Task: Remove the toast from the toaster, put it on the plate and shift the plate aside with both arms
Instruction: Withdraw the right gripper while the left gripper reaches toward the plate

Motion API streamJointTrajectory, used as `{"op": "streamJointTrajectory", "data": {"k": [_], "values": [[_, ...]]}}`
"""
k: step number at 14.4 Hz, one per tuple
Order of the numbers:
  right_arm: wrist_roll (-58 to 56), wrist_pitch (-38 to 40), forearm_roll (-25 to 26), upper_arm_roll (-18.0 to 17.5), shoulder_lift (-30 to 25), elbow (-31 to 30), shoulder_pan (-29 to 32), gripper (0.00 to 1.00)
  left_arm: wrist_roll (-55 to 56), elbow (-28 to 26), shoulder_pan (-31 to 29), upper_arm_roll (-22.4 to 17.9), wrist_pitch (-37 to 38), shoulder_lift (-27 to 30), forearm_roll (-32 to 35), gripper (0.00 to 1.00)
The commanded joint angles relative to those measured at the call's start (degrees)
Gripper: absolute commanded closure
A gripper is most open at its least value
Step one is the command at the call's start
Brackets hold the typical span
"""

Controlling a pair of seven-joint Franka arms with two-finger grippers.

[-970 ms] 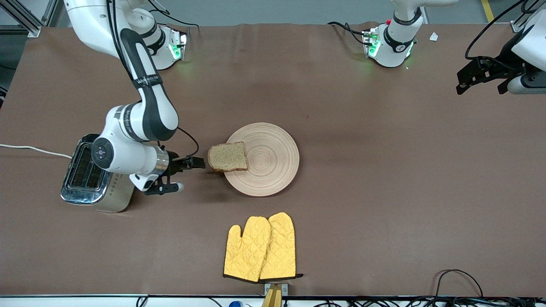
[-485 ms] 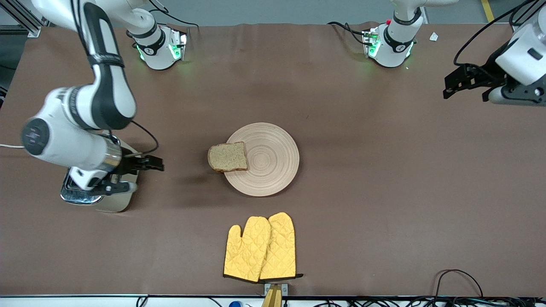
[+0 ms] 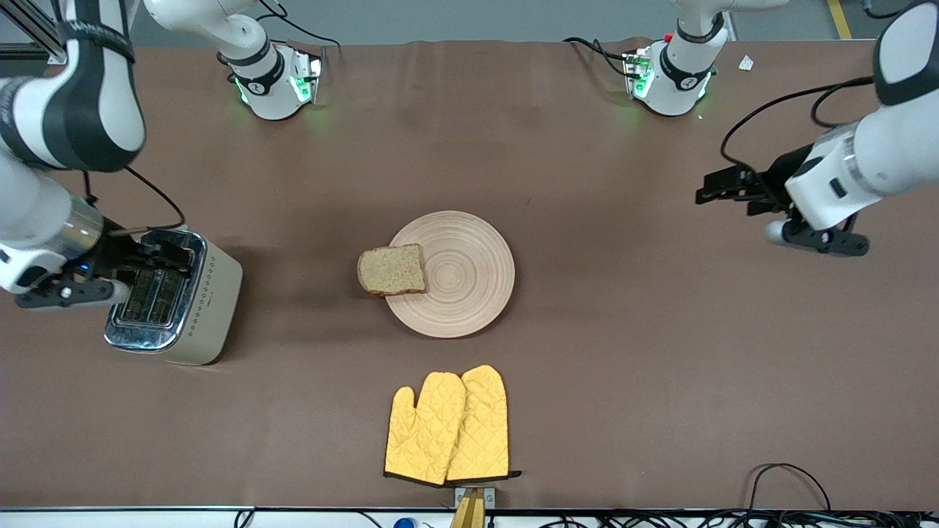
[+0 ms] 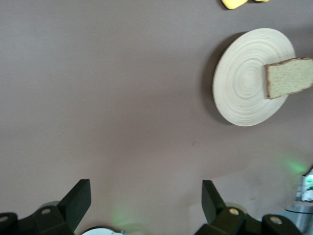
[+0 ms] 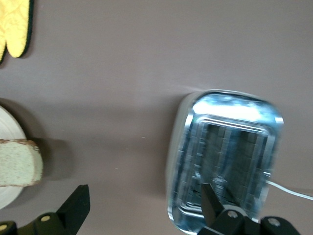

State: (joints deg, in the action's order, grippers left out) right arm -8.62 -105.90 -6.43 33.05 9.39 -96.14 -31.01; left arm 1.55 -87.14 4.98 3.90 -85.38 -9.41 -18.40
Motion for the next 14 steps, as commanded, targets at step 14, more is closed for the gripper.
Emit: {"op": "streamJointTrajectory", "data": {"k": [14], "values": [[5.1, 14.3, 5.5, 2.1, -11.8, 6.2, 3.2, 0.0, -16.6, -9.4, 0.6, 16.0, -35.2, -25.7, -25.7, 0.1]]}}
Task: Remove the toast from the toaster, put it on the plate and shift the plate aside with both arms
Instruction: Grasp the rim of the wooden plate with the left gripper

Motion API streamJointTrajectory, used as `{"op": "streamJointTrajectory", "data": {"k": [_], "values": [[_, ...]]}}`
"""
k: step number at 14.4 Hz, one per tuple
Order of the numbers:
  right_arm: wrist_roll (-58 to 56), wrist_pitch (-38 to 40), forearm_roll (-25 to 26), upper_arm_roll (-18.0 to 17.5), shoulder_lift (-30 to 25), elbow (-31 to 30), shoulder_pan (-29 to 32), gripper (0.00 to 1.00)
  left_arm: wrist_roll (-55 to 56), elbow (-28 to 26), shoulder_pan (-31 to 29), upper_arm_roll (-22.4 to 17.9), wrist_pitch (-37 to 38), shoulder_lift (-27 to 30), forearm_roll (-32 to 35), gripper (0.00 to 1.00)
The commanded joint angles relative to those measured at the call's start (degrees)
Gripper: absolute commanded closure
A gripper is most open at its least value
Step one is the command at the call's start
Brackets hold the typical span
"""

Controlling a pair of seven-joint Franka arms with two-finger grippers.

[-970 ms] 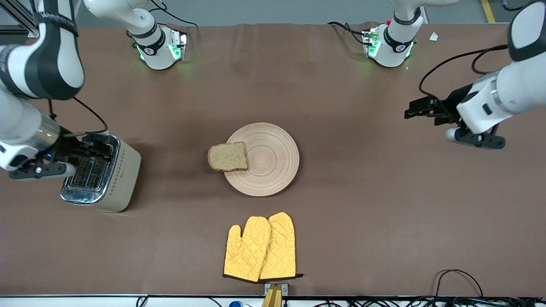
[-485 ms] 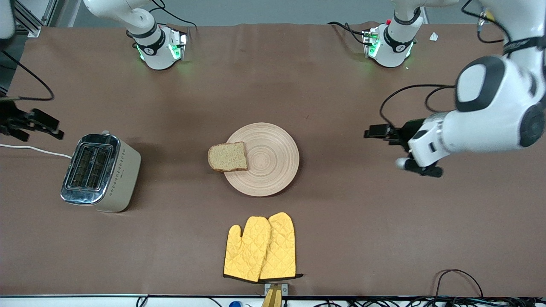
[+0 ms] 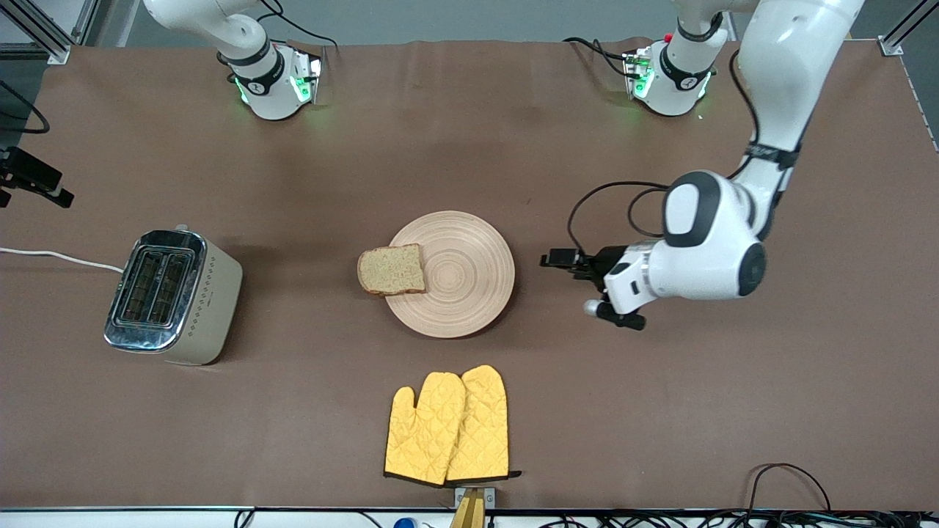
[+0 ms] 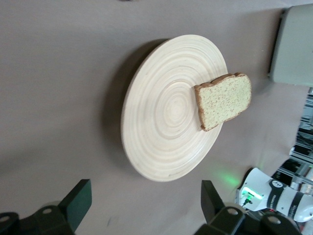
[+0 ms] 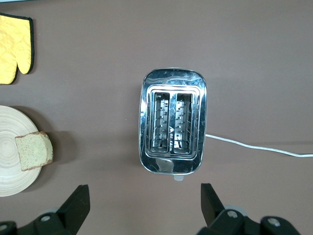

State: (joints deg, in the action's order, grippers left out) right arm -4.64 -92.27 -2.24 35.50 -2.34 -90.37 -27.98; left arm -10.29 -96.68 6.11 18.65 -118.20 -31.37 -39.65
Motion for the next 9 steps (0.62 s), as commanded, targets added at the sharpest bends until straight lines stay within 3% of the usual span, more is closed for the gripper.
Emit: {"op": "streamJointTrajectory", "data": {"k": [1, 5, 9], "values": [[1.4, 0.7, 1.4, -0.3, 0.0, 0.7, 0.2, 0.0, -8.2, 0.2, -0.4, 1.7, -3.6, -5.9, -7.3, 0.14], [1.7, 1.4, 1.4, 0.1, 0.0, 1.3, -0.3, 0.0, -19.9, 0.3, -0.3, 1.9, -5.1, -11.7, -13.1, 0.31], [1.7, 2.6, 1.3, -0.2, 0.0, 1.5, 0.1, 0.0, -28.1, 0.3, -0.3, 1.9, -5.2, -15.2, -19.0, 0.36]]}}
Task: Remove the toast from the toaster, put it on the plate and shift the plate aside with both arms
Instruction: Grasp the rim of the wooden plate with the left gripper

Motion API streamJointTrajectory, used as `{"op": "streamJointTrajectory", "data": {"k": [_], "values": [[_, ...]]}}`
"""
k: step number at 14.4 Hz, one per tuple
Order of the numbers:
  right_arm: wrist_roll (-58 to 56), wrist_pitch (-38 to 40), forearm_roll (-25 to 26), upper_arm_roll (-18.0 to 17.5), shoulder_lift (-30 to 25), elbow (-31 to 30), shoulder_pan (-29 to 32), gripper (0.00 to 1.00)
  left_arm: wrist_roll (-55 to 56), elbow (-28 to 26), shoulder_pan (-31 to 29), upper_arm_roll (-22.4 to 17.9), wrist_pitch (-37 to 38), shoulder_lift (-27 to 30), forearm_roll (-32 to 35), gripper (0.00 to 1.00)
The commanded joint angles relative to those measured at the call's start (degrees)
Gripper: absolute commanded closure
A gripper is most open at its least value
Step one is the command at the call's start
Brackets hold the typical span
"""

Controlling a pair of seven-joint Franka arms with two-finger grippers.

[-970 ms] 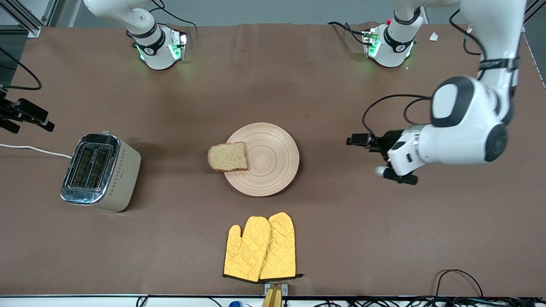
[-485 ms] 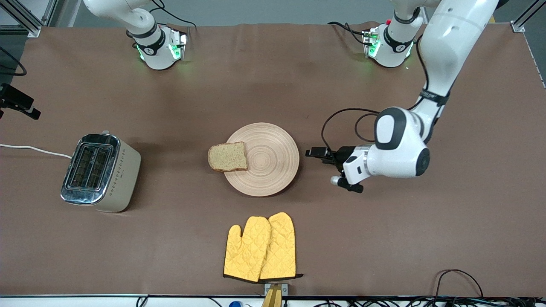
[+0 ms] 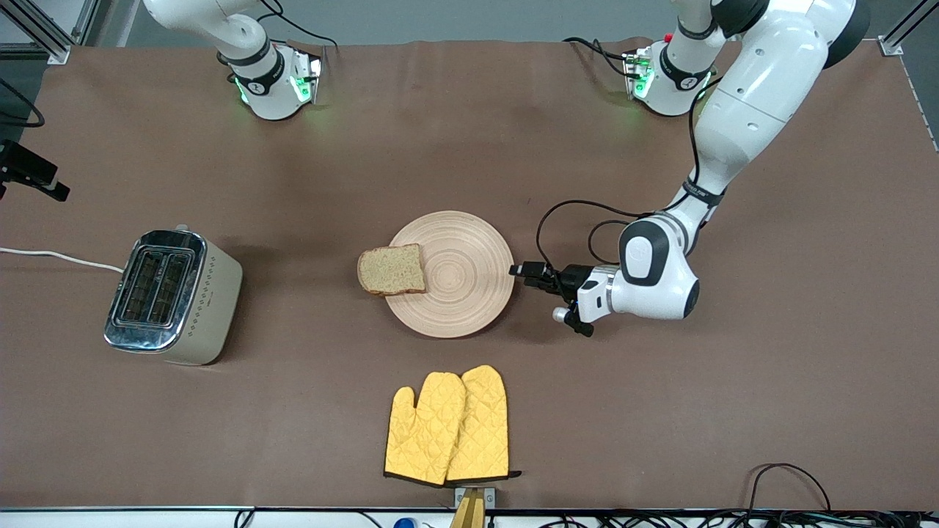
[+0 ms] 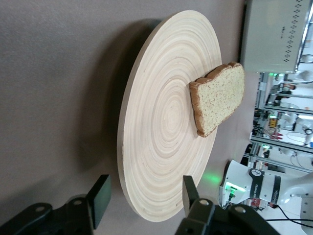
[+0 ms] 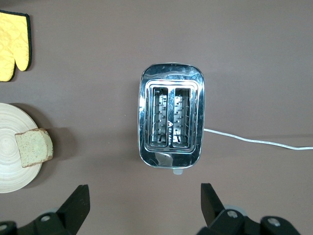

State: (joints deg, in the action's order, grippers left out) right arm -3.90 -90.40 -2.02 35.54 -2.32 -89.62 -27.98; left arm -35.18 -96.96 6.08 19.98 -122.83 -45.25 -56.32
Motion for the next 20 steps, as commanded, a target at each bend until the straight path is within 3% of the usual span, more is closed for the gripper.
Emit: {"op": "streamJointTrajectory", "data": {"k": [1, 4, 8, 10, 12, 14, 20], "values": [[1.0, 0.8, 1.1, -0.3, 0.0, 0.9, 0.2, 0.0, -4.0, 0.5, -0.3, 0.6, -0.6, -1.8, -2.5, 0.37], [0.9, 0.8, 1.1, -1.0, 0.0, 0.9, 1.2, 0.0, -4.8, 0.7, -0.2, 0.6, -2.2, -3.2, -3.3, 0.43], [0.9, 0.5, 1.1, -13.0, 0.0, 0.9, 12.7, 0.0, -10.0, 0.9, 0.4, 0.6, -2.5, -4.9, -6.9, 0.56], [0.9, 0.7, 1.1, -21.5, 0.0, 0.9, 21.0, 0.0, -11.3, 0.7, 0.4, 0.6, -2.5, -5.2, -7.7, 0.71], [0.9, 0.5, 1.2, -26.6, 0.0, 0.9, 25.3, 0.0, -11.4, 0.7, 0.3, 0.6, -2.3, -5.2, -7.8, 0.87], [0.9, 0.7, 1.2, -28.0, 0.0, 0.9, 26.9, 0.0, -11.3, 0.8, -0.4, 0.7, -1.6, -4.8, -7.8, 0.99], [0.9, 0.8, 1.2, -28.5, 0.0, 0.7, 27.3, 0.0, -11.1, 2.0, -6.4, 0.8, 11.8, -3.1, -7.7, 1.0]]}}
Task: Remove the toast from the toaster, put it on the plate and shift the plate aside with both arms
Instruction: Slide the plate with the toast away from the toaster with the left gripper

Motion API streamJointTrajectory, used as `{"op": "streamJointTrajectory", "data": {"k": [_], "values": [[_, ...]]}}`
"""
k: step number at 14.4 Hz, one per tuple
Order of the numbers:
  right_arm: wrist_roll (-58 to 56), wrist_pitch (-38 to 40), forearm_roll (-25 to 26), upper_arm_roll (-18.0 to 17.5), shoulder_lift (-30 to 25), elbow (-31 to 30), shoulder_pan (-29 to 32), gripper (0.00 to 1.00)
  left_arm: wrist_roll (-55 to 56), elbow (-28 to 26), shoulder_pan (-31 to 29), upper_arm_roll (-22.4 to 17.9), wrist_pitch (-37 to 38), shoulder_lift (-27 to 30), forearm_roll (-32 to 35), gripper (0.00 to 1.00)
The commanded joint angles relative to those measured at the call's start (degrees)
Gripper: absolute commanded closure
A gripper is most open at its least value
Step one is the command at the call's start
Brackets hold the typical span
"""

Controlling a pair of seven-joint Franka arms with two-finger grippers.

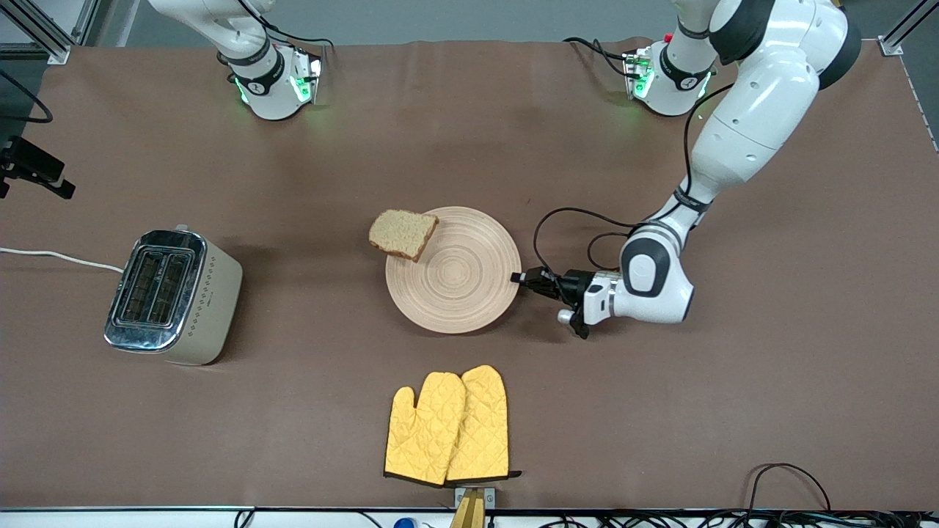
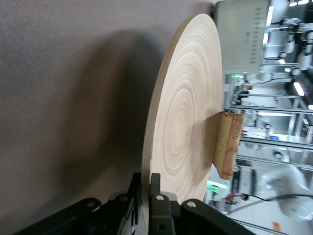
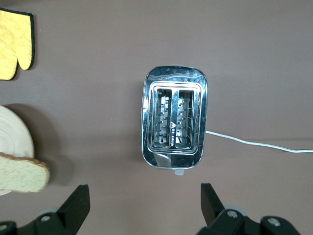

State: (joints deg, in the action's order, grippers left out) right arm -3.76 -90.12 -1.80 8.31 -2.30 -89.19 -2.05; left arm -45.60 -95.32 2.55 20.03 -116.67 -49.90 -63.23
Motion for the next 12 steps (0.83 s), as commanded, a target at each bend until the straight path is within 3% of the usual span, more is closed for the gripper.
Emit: {"op": "streamJointTrajectory", "data": {"k": [1, 12], "values": [[0.8, 0.6, 1.0, -1.3, -0.1, 0.2, 1.3, 0.0, -0.6, 0.4, -3.8, 0.8, 6.7, 1.6, -0.8, 1.0], [0.8, 0.1, 1.0, -1.4, -0.1, 0.3, 0.9, 0.0, 1.7, 0.1, -9.7, 1.8, 12.9, 3.5, -0.8, 1.0]]}}
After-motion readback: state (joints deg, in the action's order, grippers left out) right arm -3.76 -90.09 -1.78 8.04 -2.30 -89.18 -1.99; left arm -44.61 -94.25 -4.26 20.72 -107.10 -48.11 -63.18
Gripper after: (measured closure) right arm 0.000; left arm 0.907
